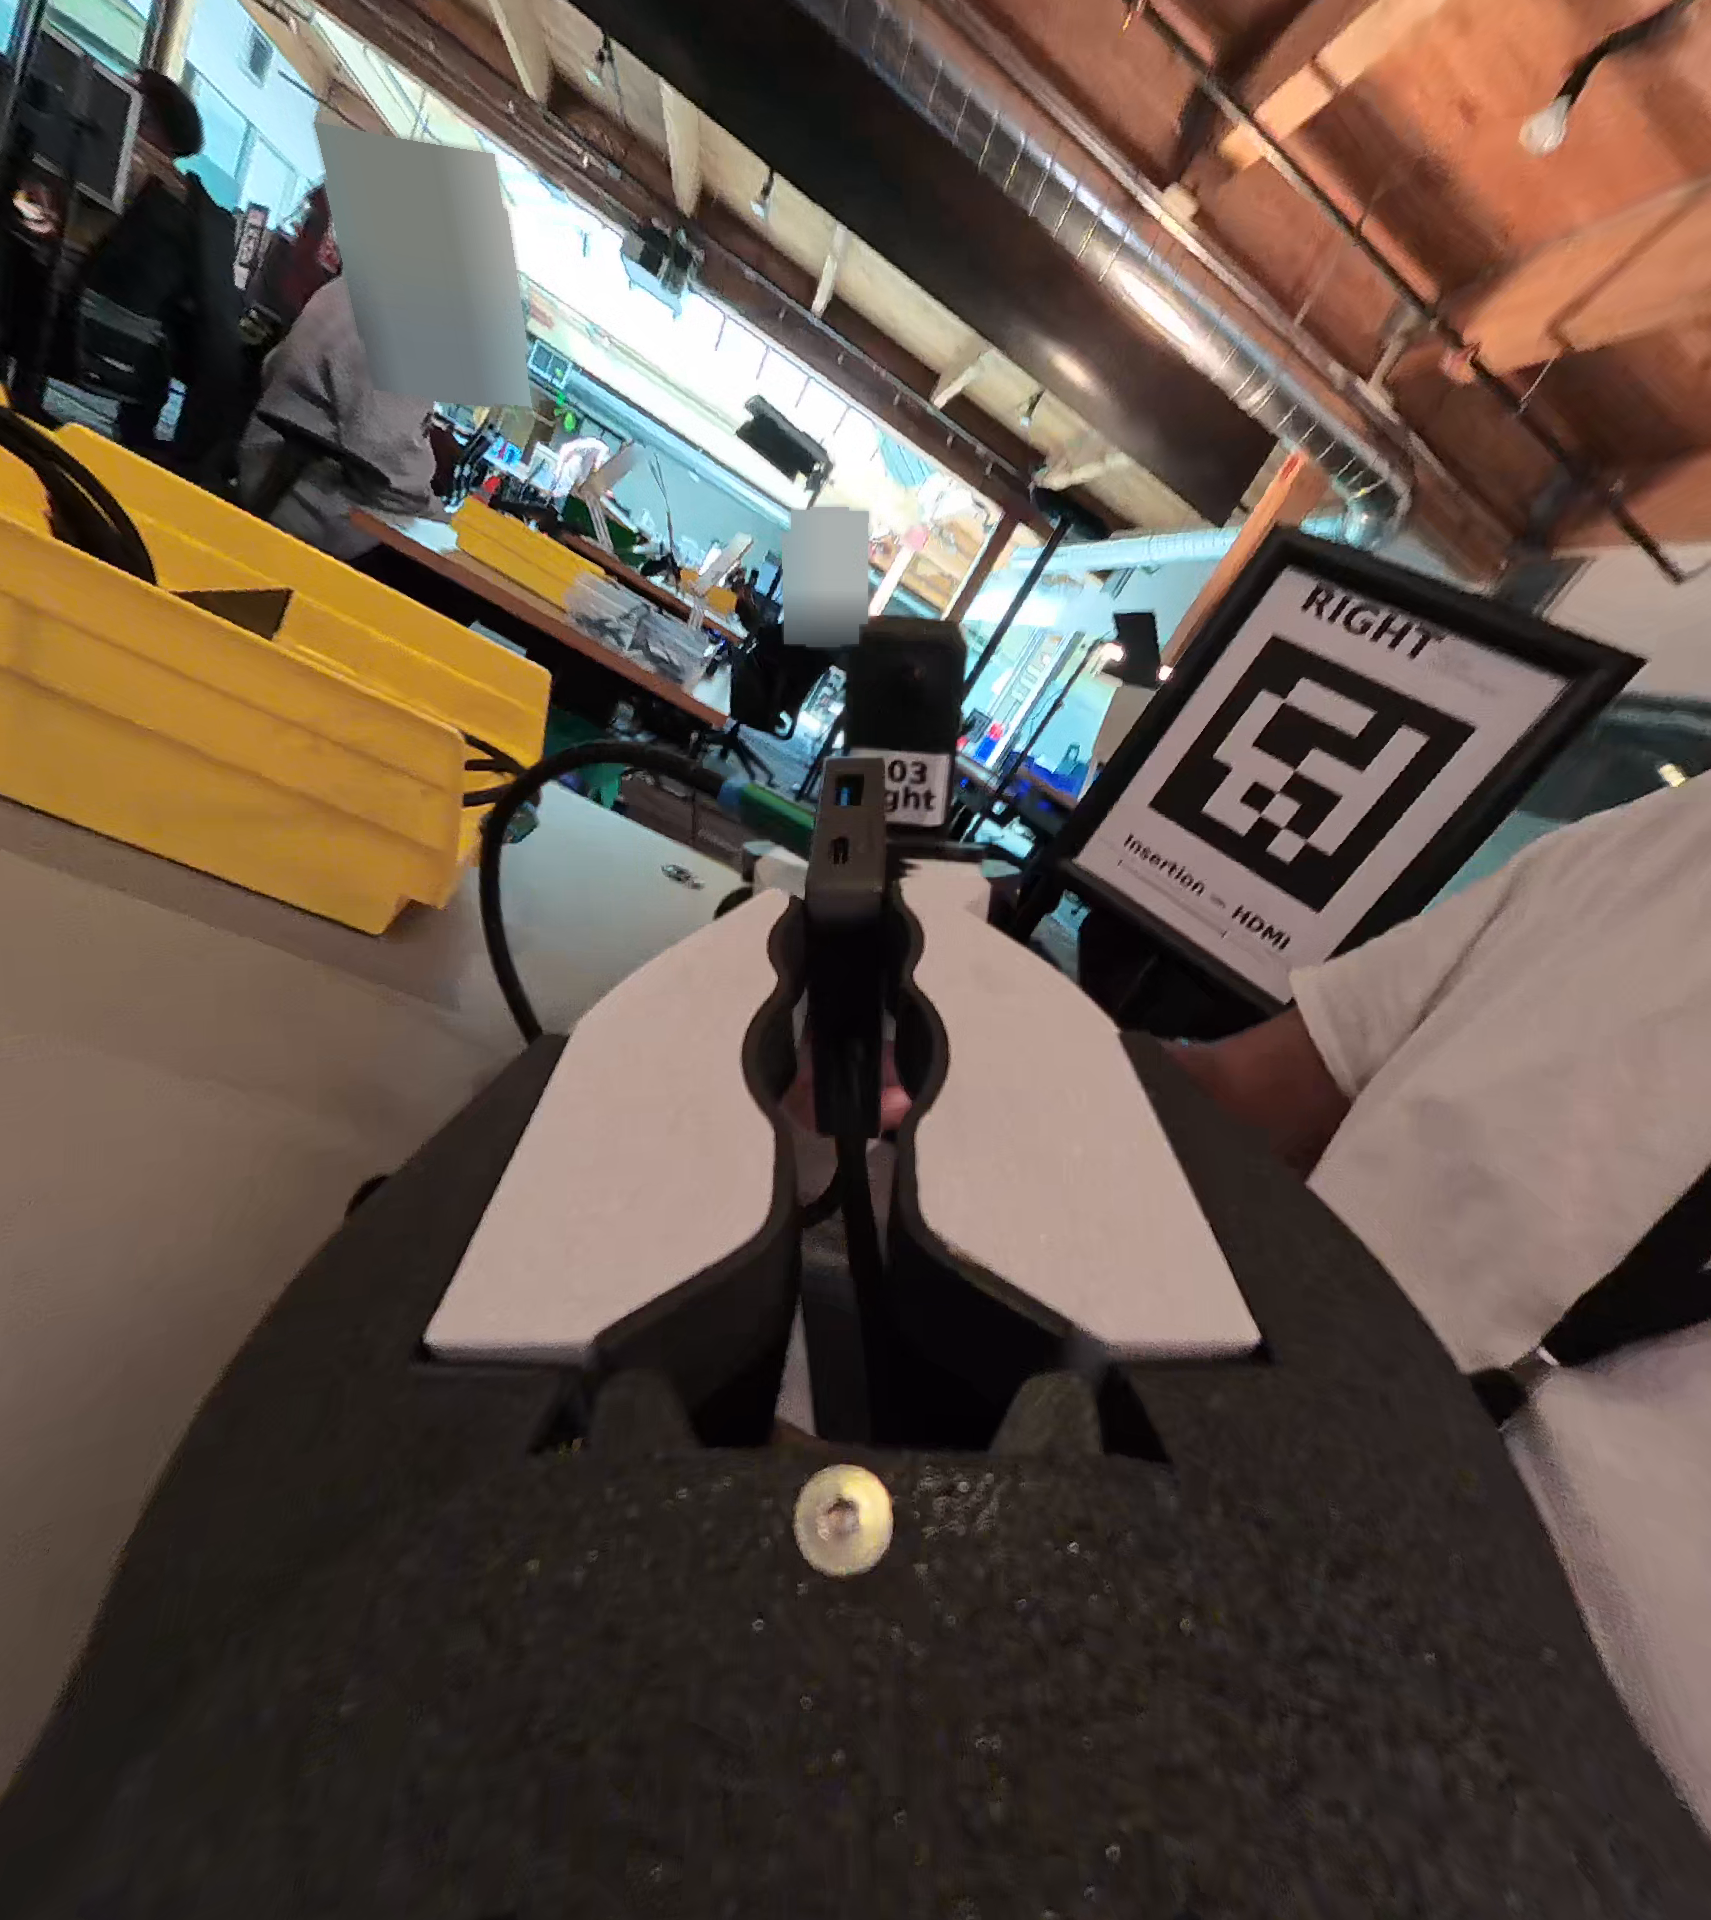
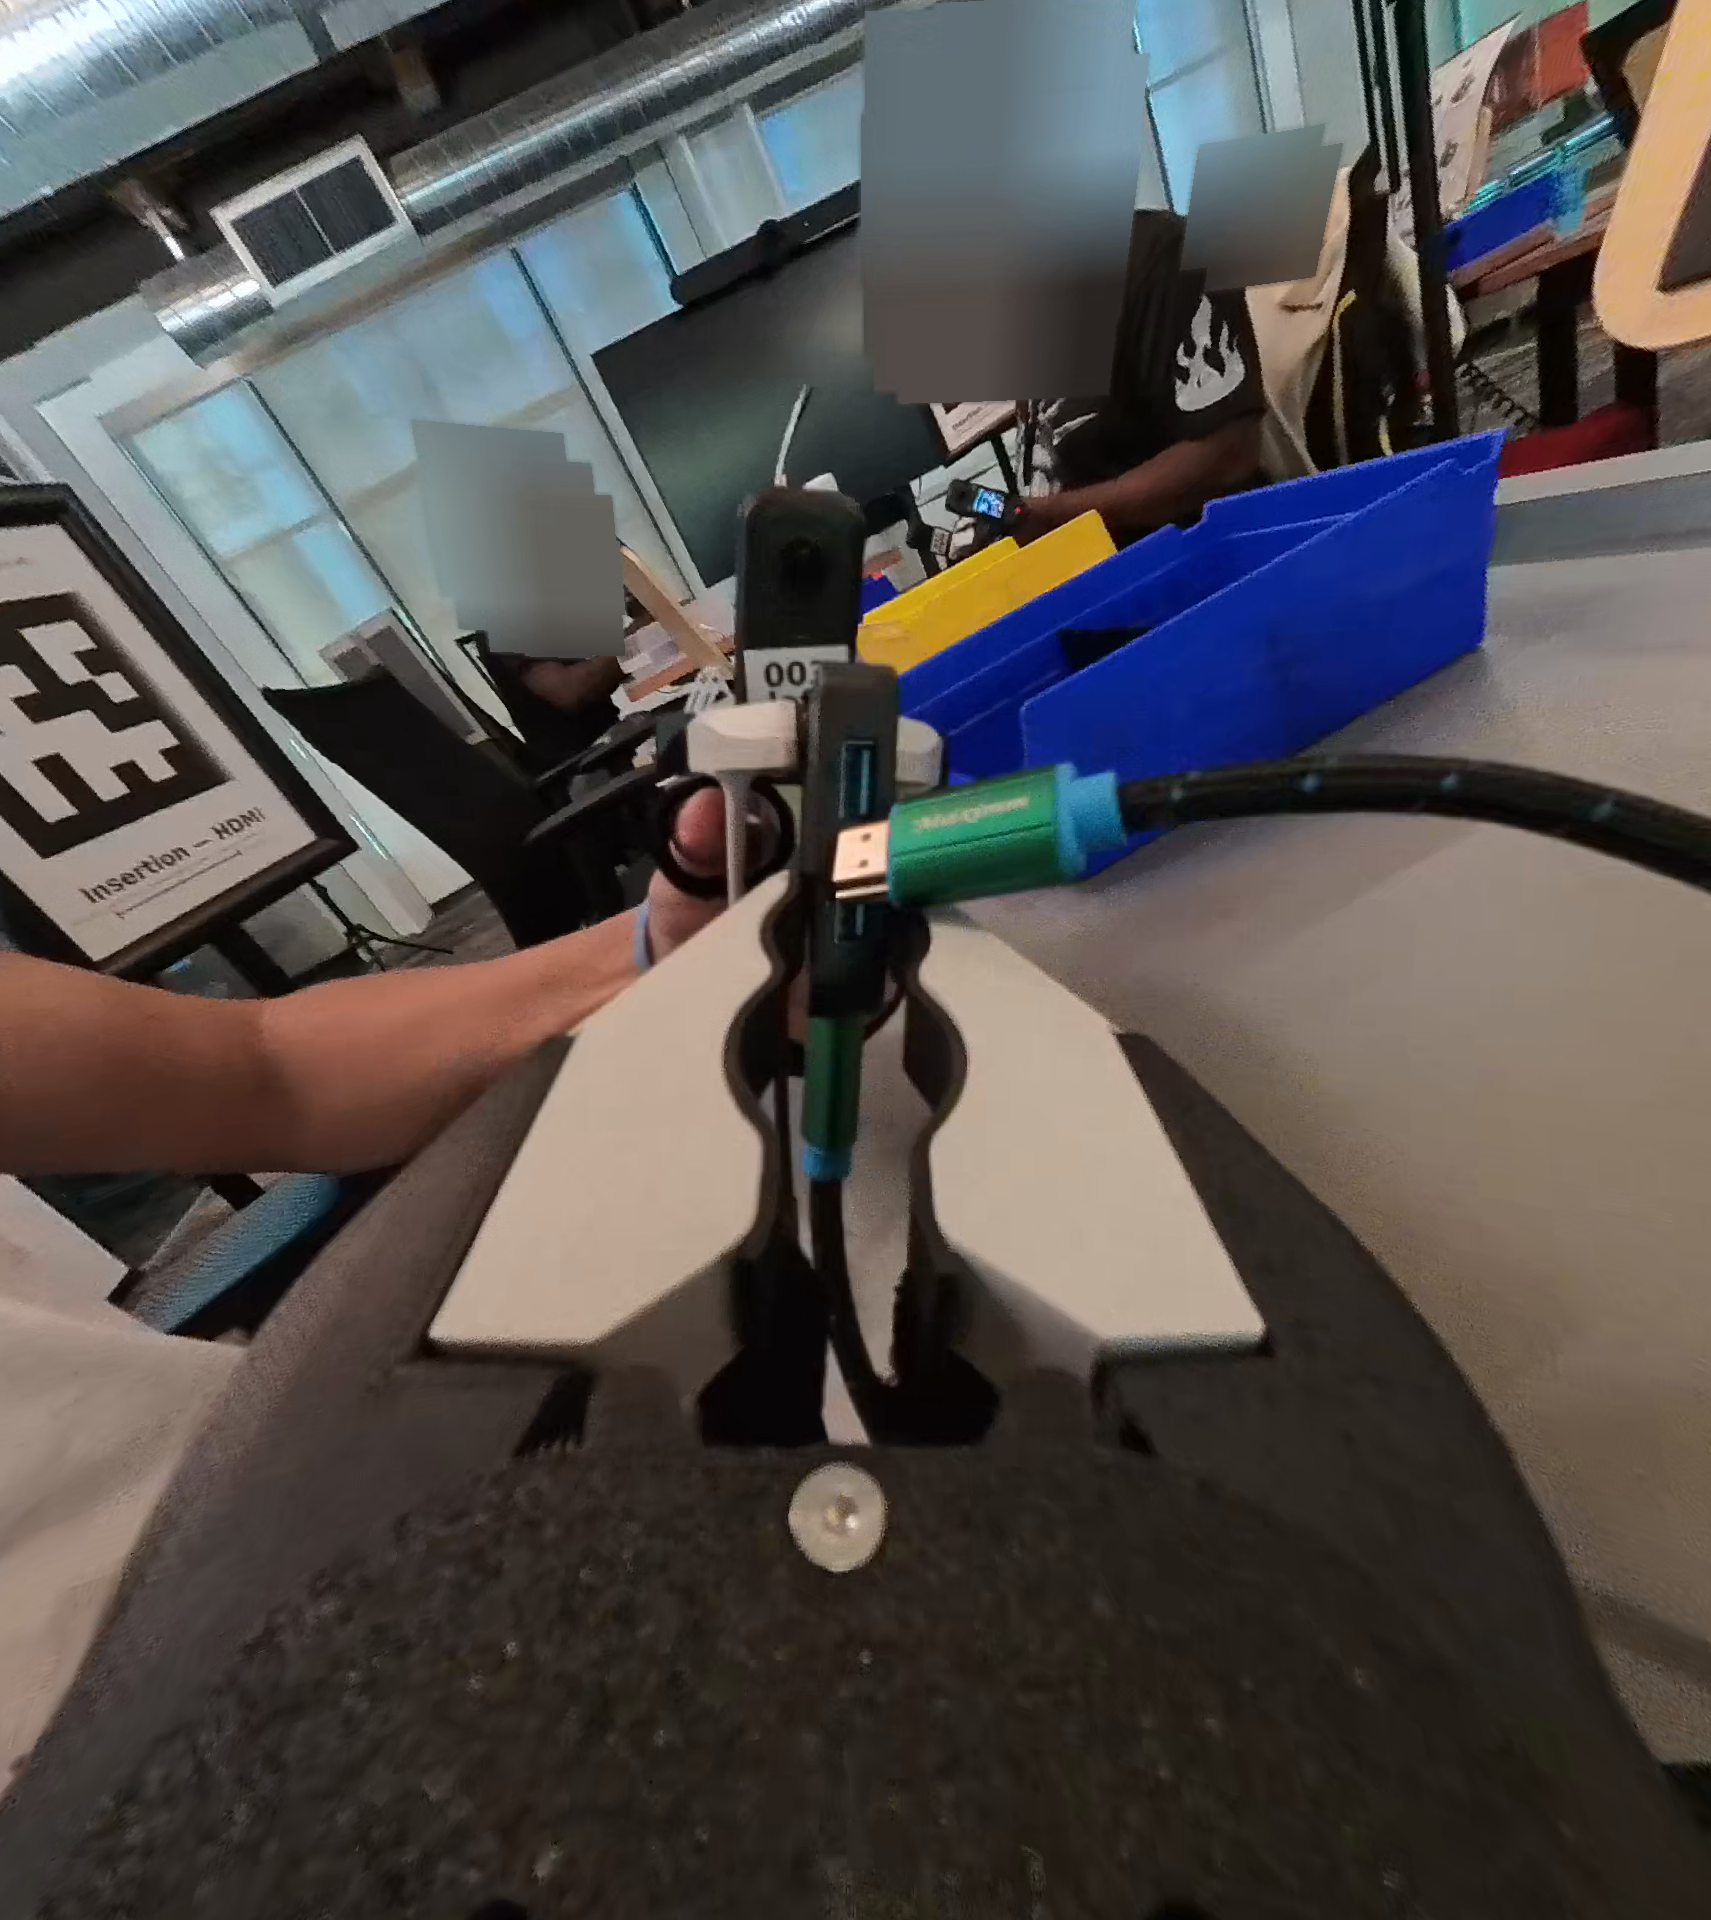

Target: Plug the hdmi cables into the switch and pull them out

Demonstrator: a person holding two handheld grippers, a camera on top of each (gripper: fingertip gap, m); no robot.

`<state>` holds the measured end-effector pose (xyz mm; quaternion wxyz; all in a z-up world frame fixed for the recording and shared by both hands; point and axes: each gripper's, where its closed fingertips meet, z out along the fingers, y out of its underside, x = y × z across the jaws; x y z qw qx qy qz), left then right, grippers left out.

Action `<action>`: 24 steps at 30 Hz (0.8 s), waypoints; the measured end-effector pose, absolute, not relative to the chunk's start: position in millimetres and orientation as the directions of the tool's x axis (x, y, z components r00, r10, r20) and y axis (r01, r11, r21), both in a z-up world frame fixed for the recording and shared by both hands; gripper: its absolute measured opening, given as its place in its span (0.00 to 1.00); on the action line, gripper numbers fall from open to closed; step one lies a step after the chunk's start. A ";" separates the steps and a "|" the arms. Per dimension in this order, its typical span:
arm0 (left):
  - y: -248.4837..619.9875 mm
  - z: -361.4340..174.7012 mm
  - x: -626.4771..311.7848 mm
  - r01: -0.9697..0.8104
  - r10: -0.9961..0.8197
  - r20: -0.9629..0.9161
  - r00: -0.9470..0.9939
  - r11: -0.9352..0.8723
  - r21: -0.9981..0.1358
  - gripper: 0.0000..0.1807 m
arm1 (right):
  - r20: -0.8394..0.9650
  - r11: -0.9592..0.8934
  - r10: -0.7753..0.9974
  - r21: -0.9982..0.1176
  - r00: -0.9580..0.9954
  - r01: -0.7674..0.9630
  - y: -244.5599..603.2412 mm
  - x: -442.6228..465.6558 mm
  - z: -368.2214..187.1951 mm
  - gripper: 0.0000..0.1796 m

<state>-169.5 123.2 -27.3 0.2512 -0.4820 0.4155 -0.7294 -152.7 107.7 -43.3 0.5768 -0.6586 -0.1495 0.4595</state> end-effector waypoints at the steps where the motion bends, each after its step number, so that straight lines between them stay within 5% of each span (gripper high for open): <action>1: 123.3 -31.2 -169.0 -0.047 -0.785 0.478 -0.394 -0.502 -0.864 0.07 | -0.411 -0.289 0.726 -0.910 0.552 -0.298 108.4 -151.1 -47.0 0.08; 4: 130.7 -50.4 -166.9 -0.135 -0.887 0.382 -0.261 -0.358 -0.924 0.09 | -0.301 -0.274 0.723 -0.951 0.622 -0.141 113.9 -149.2 -57.5 0.08; 7: 139.0 -59.7 -167.4 -0.226 -0.979 0.170 -0.116 -0.140 -0.964 0.20 | 0.007 -0.136 0.654 -0.983 0.756 0.127 124.7 -141.2 -64.9 0.07; 10: 138.0 -55.5 -168.0 -0.306 -0.995 0.077 -0.064 -0.054 -0.950 0.22 | 0.401 -0.024 0.559 -0.867 0.726 0.498 129.7 -137.8 -79.3 0.07; 13: 146.7 -68.4 -167.0 -0.440 -0.979 0.184 0.084 -0.202 -0.875 0.26 | 0.669 0.038 0.431 -0.685 0.606 0.728 133.2 -137.8 -87.0 0.07; 19: 141.0 -86.0 -163.9 -0.417 -0.933 0.307 0.189 -0.359 -0.835 0.39 | 0.803 0.091 0.341 -0.545 0.488 0.833 131.8 -150.1 -85.3 0.07; 24: 136.5 -97.6 -161.6 -0.405 -0.916 0.375 0.145 -0.400 -0.822 0.36 | 0.879 0.121 0.298 -0.423 0.374 0.898 130.3 -153.8 -89.1 0.07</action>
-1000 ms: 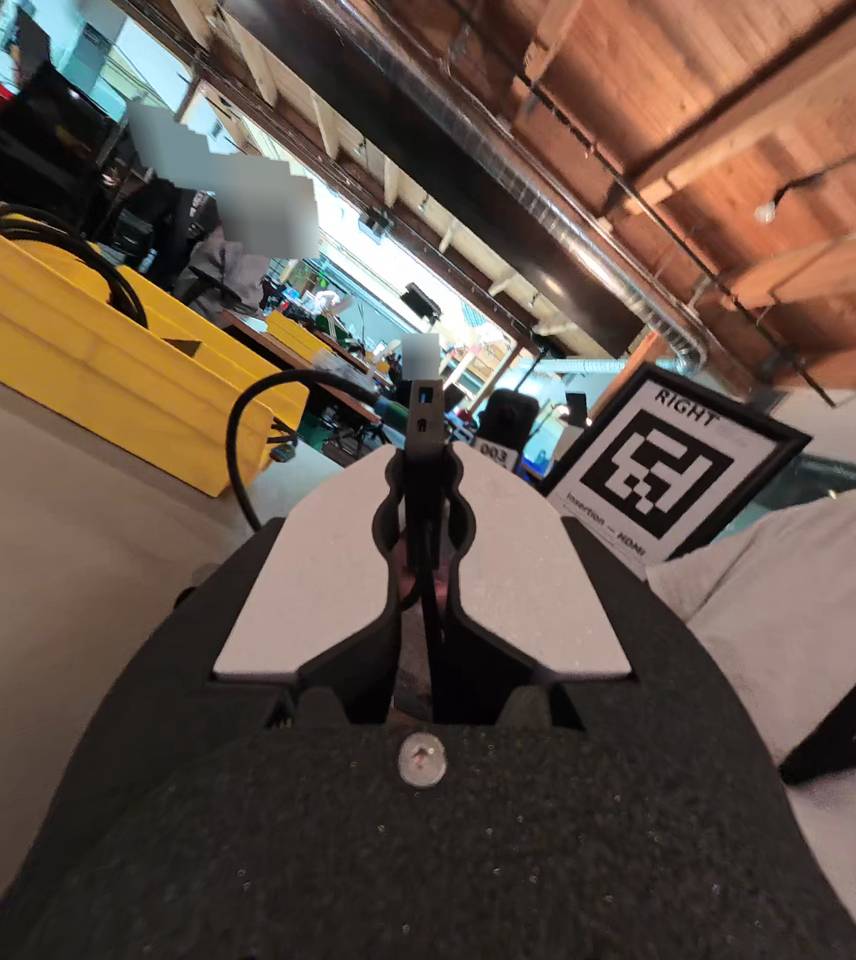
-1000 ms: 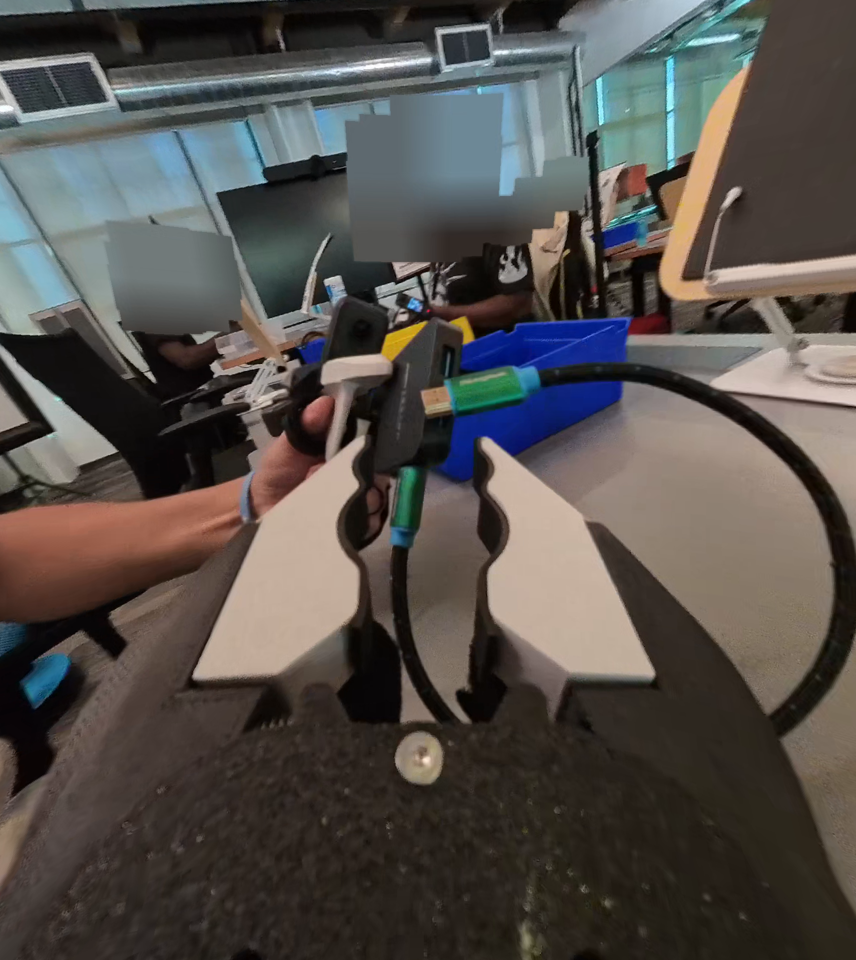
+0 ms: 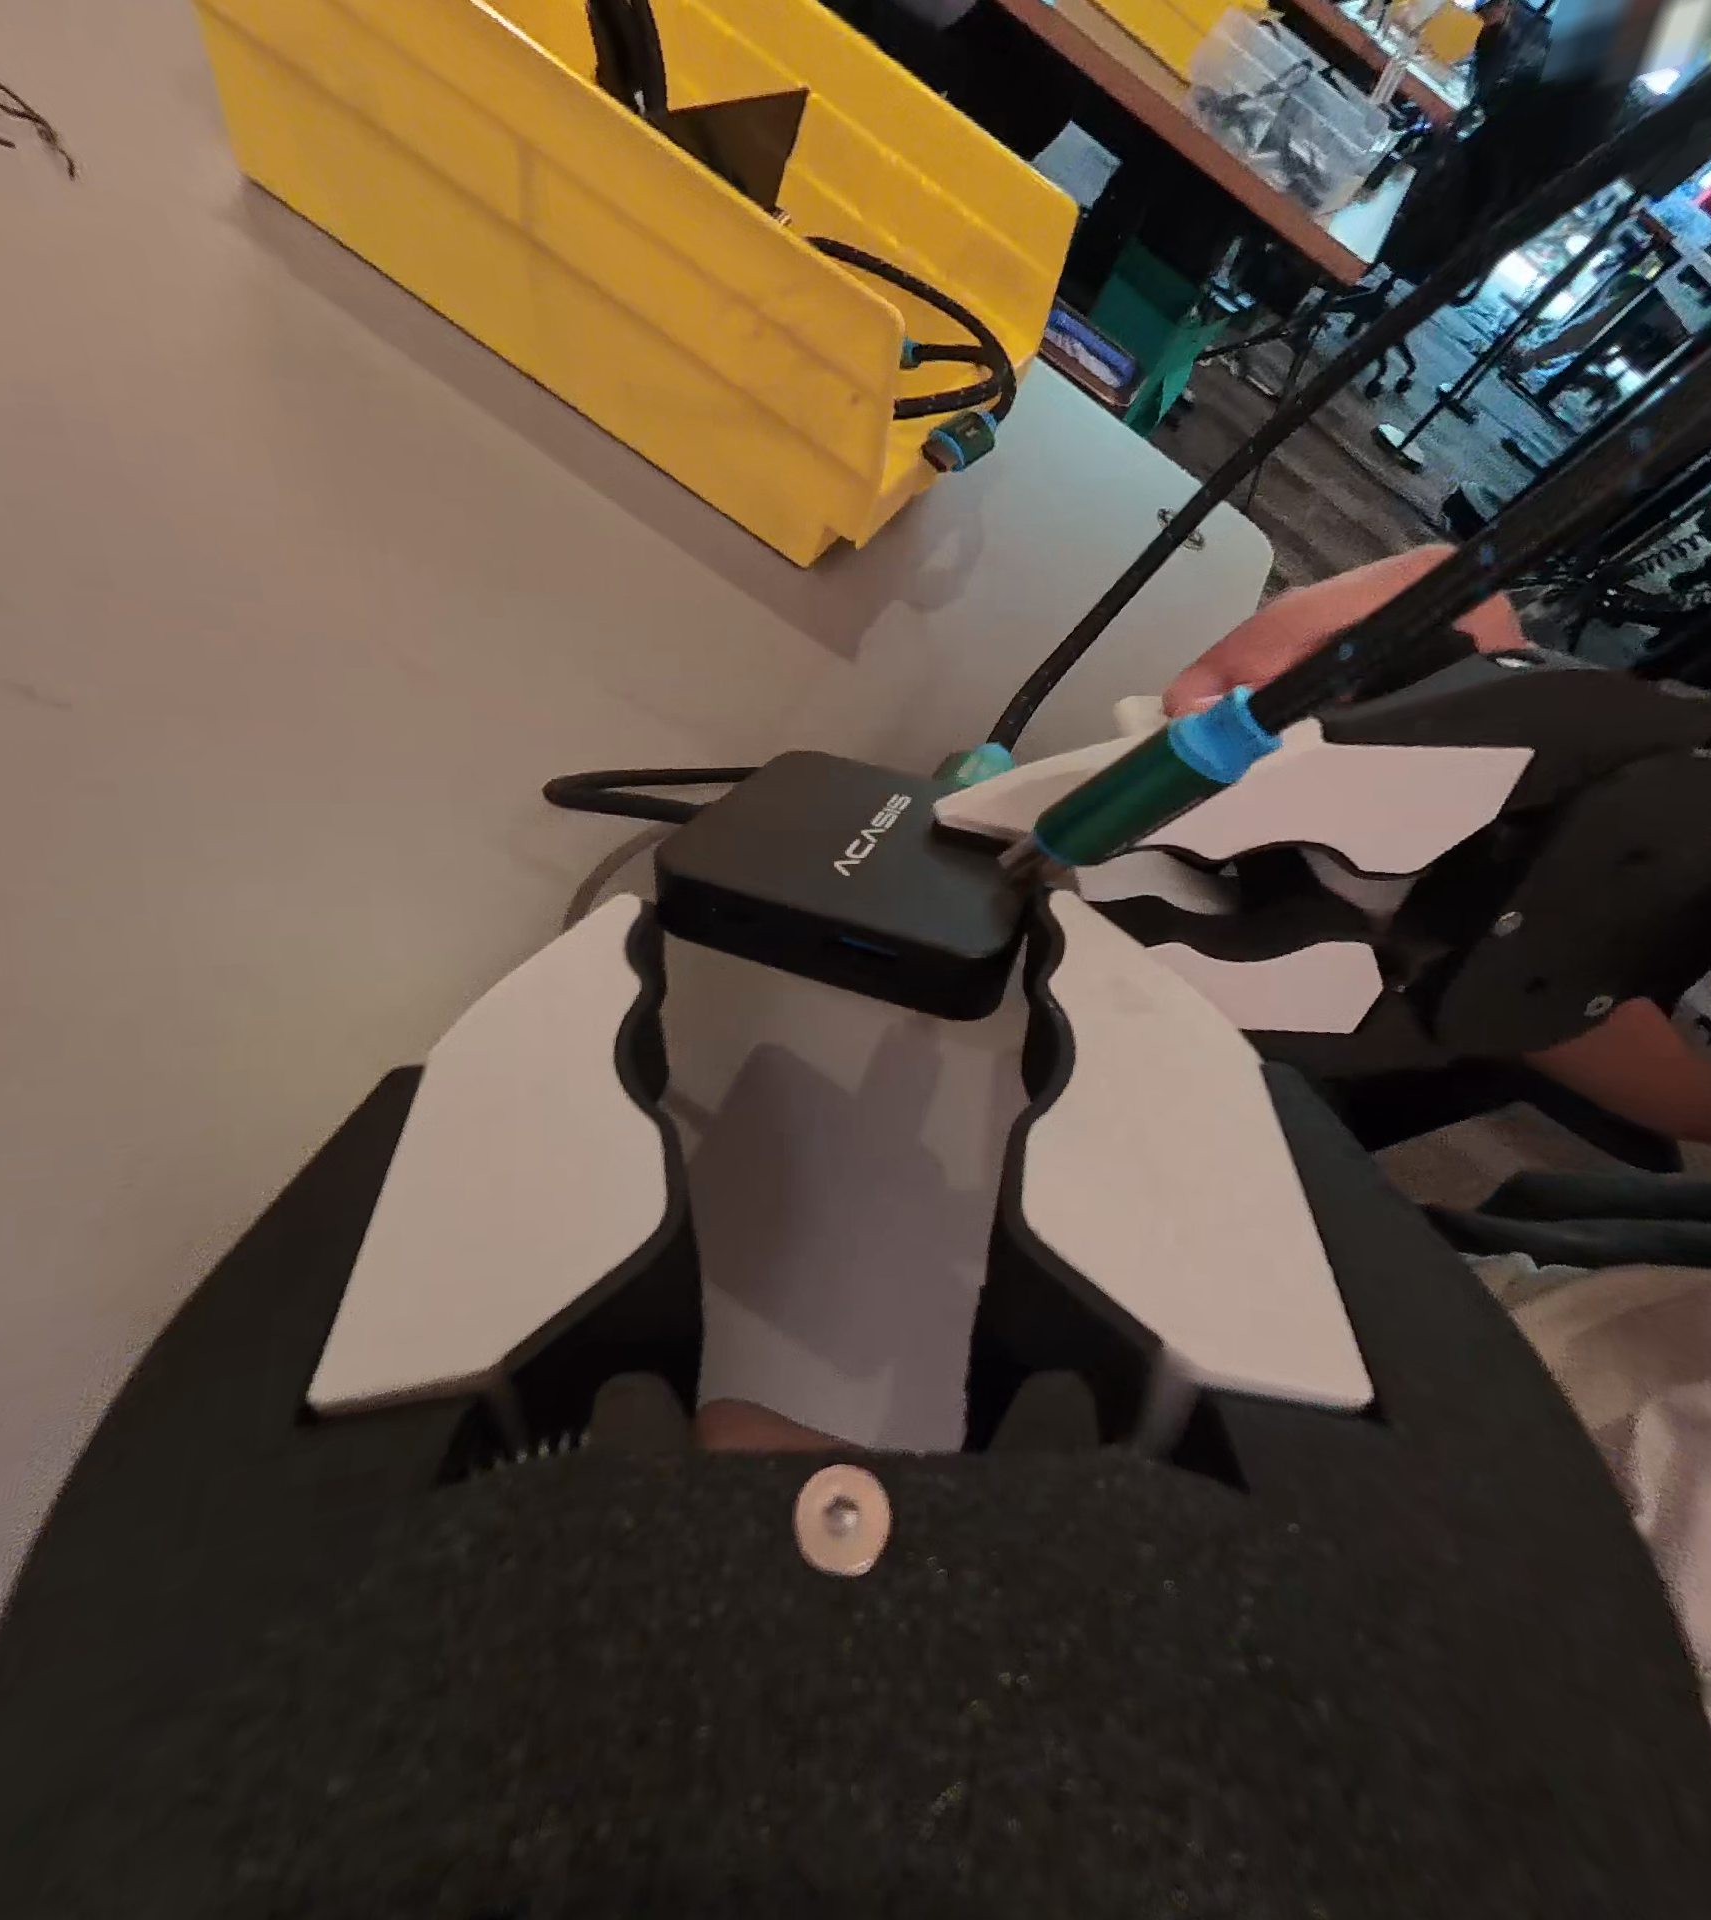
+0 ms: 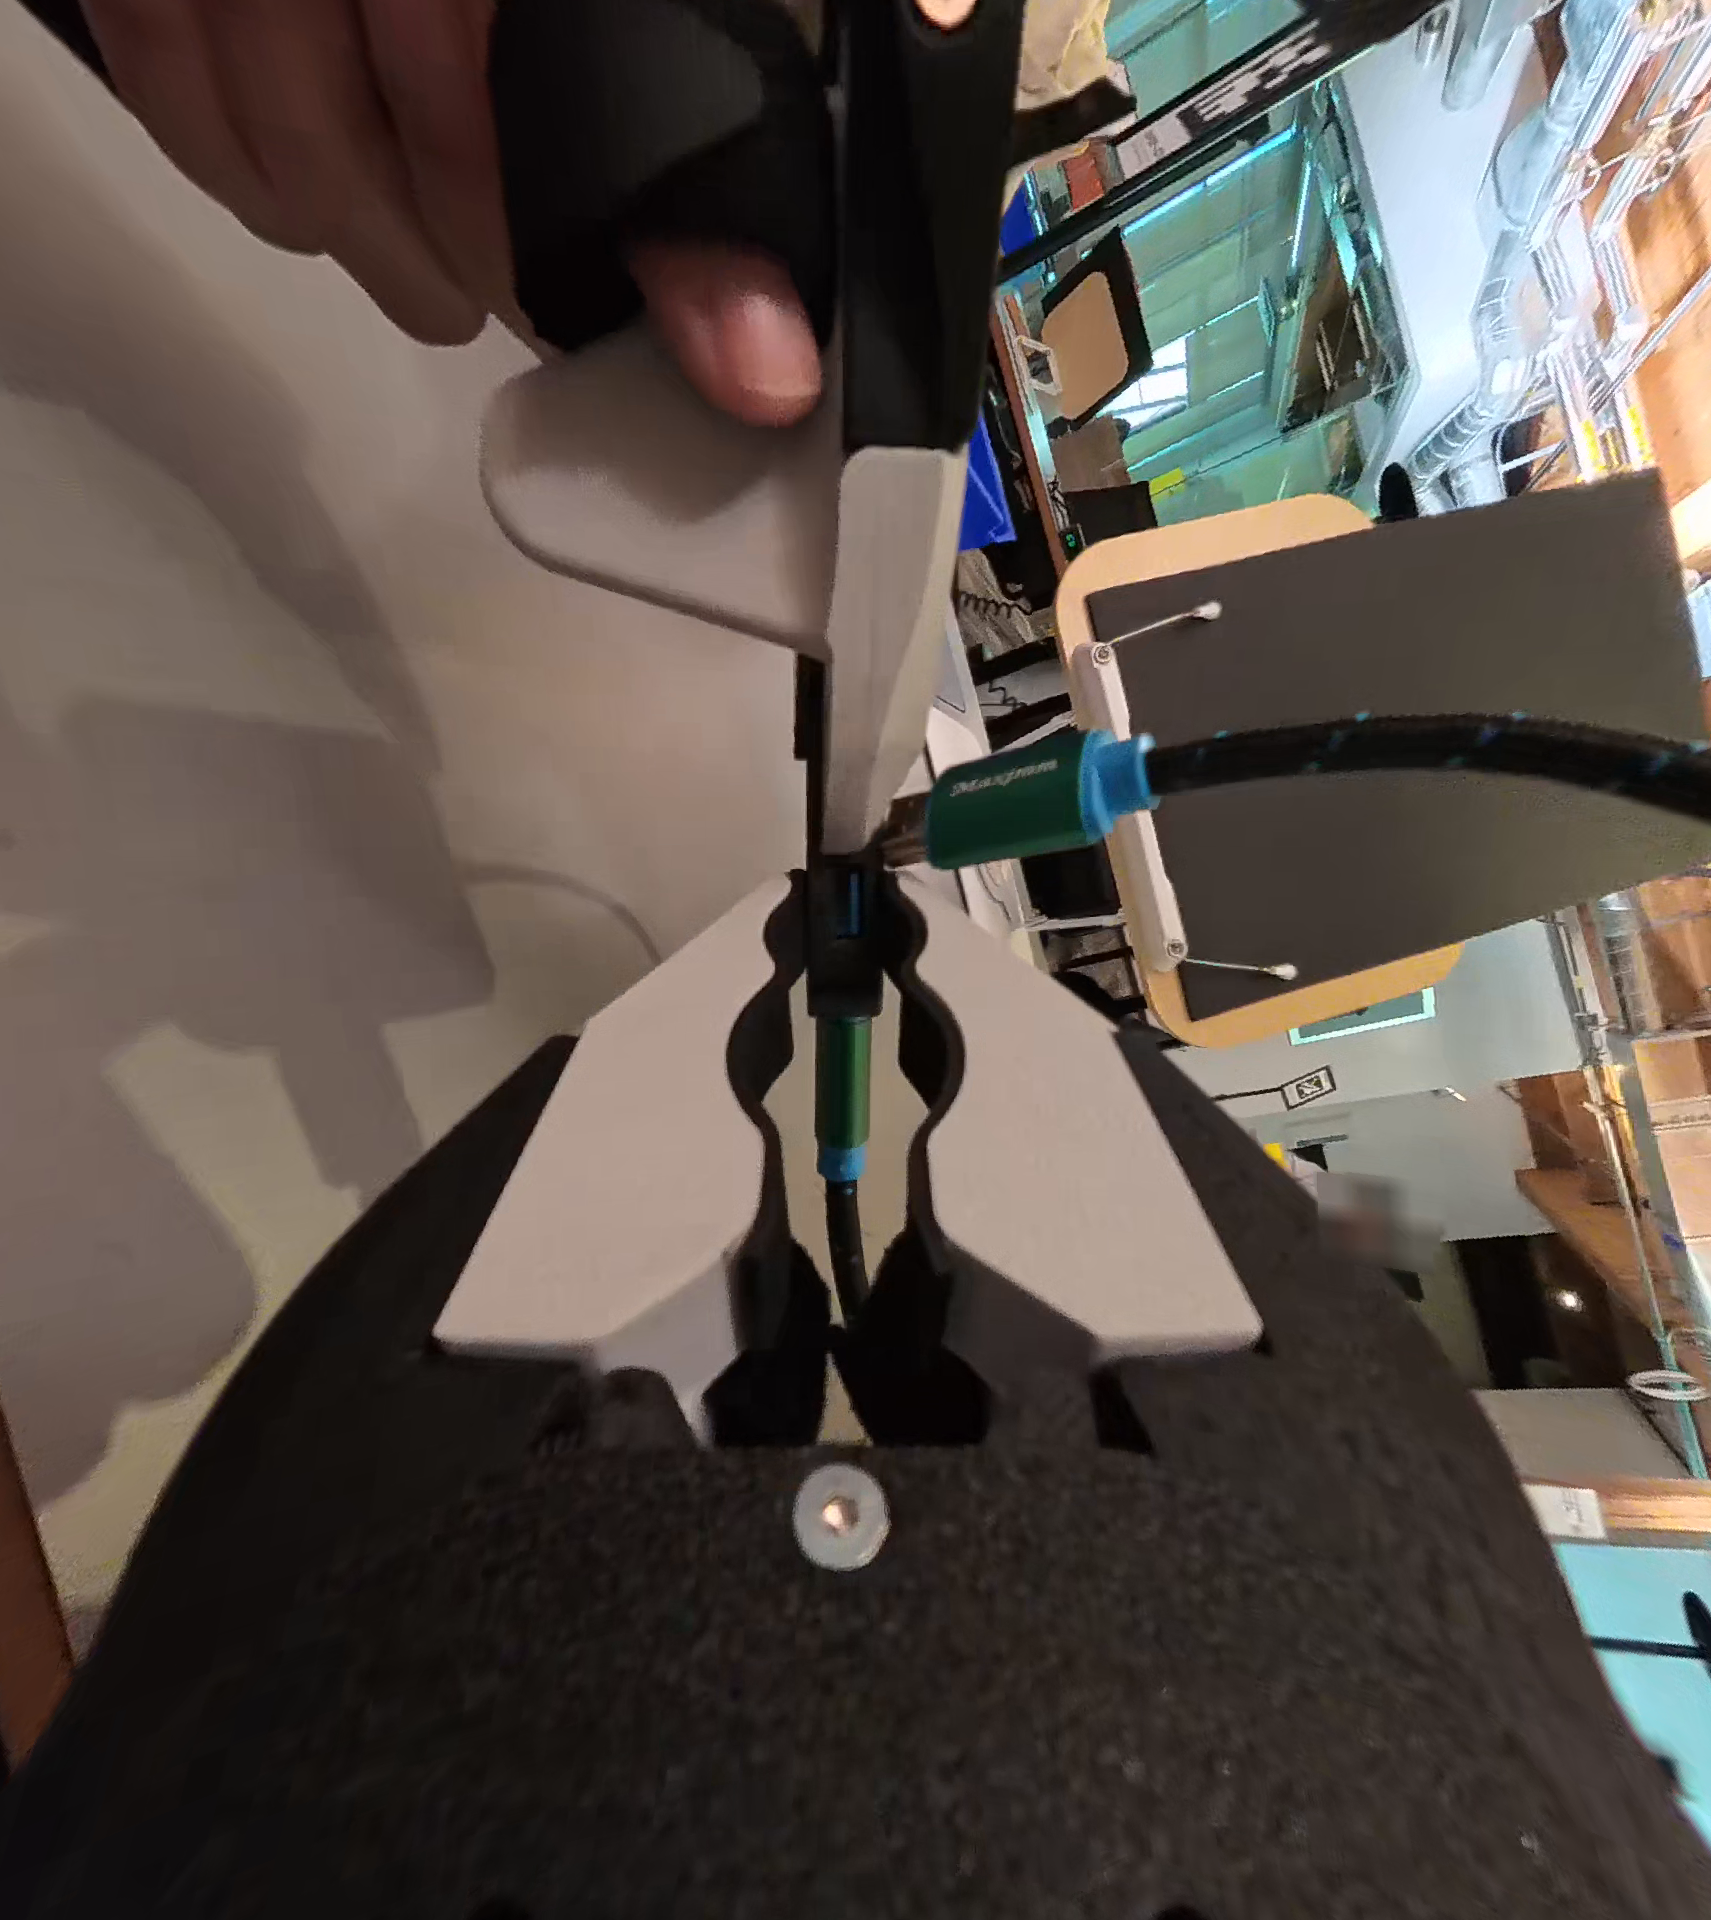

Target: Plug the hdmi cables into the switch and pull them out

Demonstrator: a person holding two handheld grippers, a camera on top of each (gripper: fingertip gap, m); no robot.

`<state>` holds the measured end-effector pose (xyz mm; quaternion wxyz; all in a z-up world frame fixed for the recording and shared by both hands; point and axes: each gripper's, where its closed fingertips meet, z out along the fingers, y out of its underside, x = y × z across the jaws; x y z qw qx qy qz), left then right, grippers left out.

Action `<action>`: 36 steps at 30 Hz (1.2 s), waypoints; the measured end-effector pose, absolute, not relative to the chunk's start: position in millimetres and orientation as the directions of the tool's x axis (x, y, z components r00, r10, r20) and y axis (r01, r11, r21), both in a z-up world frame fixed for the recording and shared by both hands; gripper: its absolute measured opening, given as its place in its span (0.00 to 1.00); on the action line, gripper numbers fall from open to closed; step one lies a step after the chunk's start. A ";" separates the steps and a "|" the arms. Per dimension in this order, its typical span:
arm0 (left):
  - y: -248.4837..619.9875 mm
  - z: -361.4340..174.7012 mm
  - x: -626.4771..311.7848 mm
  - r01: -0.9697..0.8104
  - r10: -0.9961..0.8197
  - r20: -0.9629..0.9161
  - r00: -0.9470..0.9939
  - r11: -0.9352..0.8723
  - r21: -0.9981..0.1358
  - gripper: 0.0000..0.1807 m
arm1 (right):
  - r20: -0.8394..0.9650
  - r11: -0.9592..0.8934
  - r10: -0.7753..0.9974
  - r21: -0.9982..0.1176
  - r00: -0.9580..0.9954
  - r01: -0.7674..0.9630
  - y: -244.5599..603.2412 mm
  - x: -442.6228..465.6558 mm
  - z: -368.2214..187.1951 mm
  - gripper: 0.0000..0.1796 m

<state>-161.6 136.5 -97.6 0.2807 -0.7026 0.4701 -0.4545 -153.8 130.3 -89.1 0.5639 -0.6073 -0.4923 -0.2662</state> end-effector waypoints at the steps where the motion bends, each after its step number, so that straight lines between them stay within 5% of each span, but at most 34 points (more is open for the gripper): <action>1: 135.3 -99.7 -162.3 -0.409 -0.917 0.380 0.123 -0.396 -0.822 0.37 | 0.882 0.123 0.303 -0.412 0.361 0.903 128.9 -154.7 -90.8 0.07; 3: 133.1 -101.4 -163.5 -0.402 -0.911 0.407 0.072 -0.400 -0.824 0.36 | 0.888 0.165 0.292 -0.414 0.356 0.895 125.2 -158.3 -91.2 0.07; 7: 140.3 -97.8 -166.9 -0.336 -0.858 0.513 0.024 -0.490 -0.804 0.36 | 0.777 0.152 0.363 -0.594 0.515 0.790 118.5 -164.3 -86.7 0.14; 10: 162.3 -91.0 -177.6 -0.226 -0.766 0.643 0.011 -0.629 -0.744 0.36 | 0.614 0.141 0.494 -0.755 0.616 0.640 102.7 -174.9 -77.0 0.26; 15: 184.5 -80.7 -190.7 -0.067 -0.637 0.770 -0.043 -0.767 -0.638 0.36 | 0.221 0.038 0.800 -0.946 0.558 0.321 70.9 -208.5 -83.3 0.21; 20: 192.9 -79.0 -191.3 0.045 -0.548 0.833 -0.075 -0.836 -0.546 0.36 | 0.044 -0.225 0.685 -0.936 0.728 0.269 112.9 -180.4 -118.0 0.18; 22: 190.6 -75.7 -188.6 0.089 -0.515 0.849 -0.118 -0.857 -0.508 0.35 | -0.068 -0.271 0.549 -0.957 0.833 0.101 133.2 -162.3 -107.5 0.19; 27: 173.1 -64.0 -174.7 0.156 -0.544 0.819 -0.183 -0.839 -0.522 0.35 | -0.425 -0.300 0.550 -0.904 0.719 -0.305 139.4 -158.5 -72.3 0.22; 32: 165.9 -65.8 -166.3 0.189 -0.570 0.800 -0.184 -0.820 -0.541 0.35 | -0.475 -0.310 0.553 -0.880 0.684 -0.360 133.8 -151.6 -66.3 0.11; 36: 164.3 -66.3 -164.4 0.200 -0.631 0.758 -0.163 -0.774 -0.601 0.35 | -0.572 -0.391 0.540 -0.820 0.618 -0.417 132.5 -150.3 -72.0 0.11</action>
